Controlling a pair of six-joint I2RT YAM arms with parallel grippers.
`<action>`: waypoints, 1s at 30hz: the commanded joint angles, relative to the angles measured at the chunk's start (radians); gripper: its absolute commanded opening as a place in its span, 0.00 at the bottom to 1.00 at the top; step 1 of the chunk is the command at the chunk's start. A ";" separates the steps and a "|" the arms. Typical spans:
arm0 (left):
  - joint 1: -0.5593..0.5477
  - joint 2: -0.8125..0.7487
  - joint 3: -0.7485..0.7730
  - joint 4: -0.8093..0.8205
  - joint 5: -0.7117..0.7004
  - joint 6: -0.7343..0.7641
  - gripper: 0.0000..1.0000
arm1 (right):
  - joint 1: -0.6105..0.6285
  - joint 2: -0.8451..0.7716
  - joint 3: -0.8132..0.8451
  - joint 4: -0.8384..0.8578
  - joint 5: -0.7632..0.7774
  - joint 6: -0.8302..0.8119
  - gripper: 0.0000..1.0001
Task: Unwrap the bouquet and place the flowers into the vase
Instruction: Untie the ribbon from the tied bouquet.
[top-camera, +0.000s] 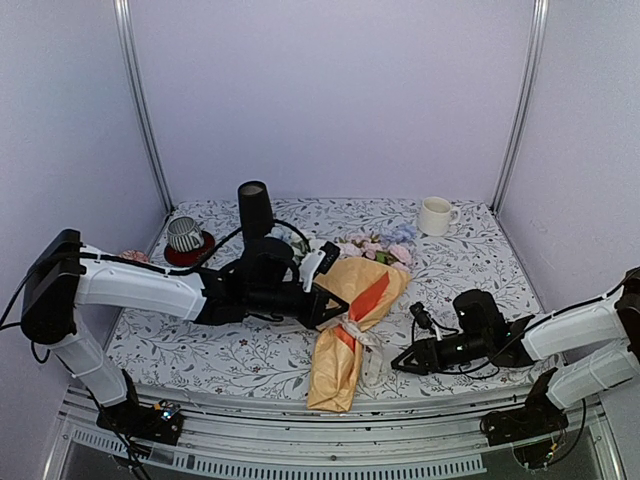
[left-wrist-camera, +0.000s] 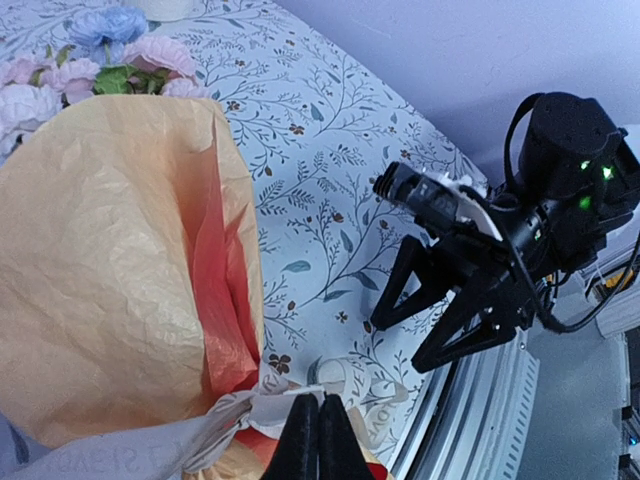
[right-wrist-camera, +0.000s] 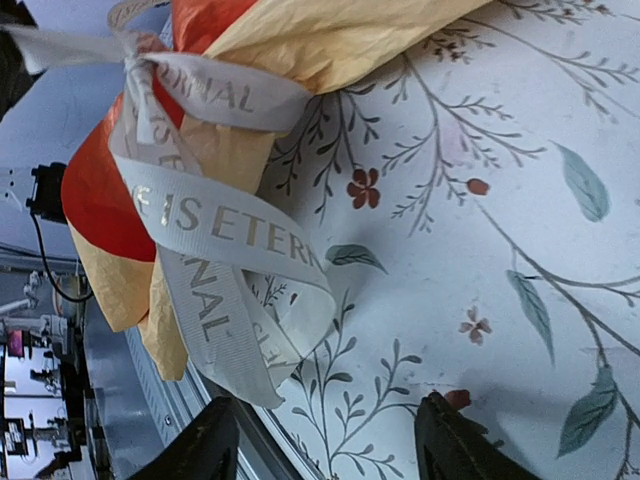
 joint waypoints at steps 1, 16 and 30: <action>-0.012 0.004 0.044 0.021 0.012 0.017 0.00 | 0.053 0.054 0.023 0.103 -0.024 -0.001 0.58; -0.011 -0.010 0.041 -0.013 -0.021 0.017 0.00 | 0.103 -0.003 0.072 0.004 0.190 -0.068 0.42; -0.010 -0.059 0.011 -0.014 -0.055 0.022 0.00 | 0.104 -0.154 0.019 -0.059 0.412 -0.157 0.48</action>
